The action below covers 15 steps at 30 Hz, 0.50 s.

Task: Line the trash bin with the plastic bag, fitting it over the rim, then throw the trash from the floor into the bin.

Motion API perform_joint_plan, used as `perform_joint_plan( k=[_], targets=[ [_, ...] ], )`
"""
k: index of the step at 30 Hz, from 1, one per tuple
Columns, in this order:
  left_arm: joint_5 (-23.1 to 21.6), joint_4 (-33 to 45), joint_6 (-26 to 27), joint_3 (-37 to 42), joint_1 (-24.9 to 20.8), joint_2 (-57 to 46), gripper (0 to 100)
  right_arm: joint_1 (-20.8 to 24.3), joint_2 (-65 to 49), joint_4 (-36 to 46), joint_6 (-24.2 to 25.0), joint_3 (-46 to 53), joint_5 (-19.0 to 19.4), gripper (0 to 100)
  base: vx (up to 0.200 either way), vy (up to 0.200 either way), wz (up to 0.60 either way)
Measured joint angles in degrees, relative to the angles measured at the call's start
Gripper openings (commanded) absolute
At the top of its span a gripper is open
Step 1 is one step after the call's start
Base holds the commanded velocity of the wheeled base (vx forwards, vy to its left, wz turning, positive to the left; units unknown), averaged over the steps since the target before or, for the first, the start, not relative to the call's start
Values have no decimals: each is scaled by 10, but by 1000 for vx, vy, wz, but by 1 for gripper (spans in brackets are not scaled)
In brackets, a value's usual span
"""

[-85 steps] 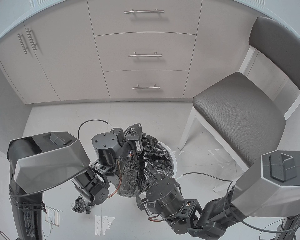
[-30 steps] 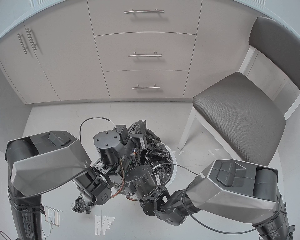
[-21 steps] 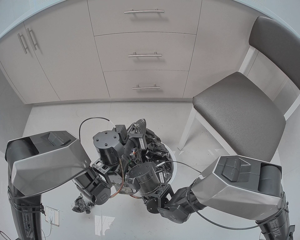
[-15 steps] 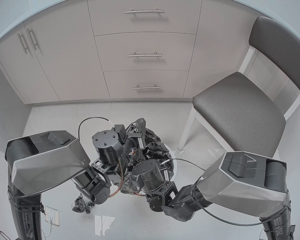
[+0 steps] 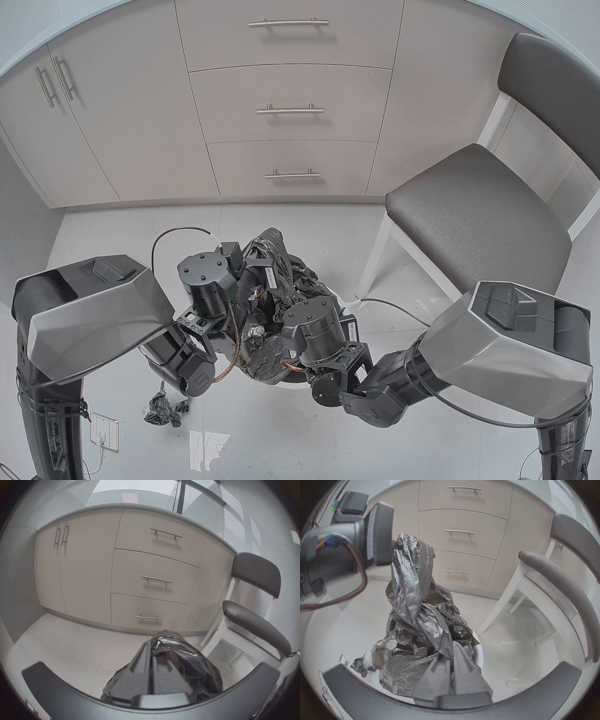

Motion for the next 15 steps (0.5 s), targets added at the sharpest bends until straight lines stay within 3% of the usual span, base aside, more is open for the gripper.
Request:
perform_joint_plan(
  k=[15],
  targets=[
    [-1, 89, 13, -155, 21, 52, 0, -5, -33, -4, 3, 70, -14, 0, 0, 0, 0]
  ],
)
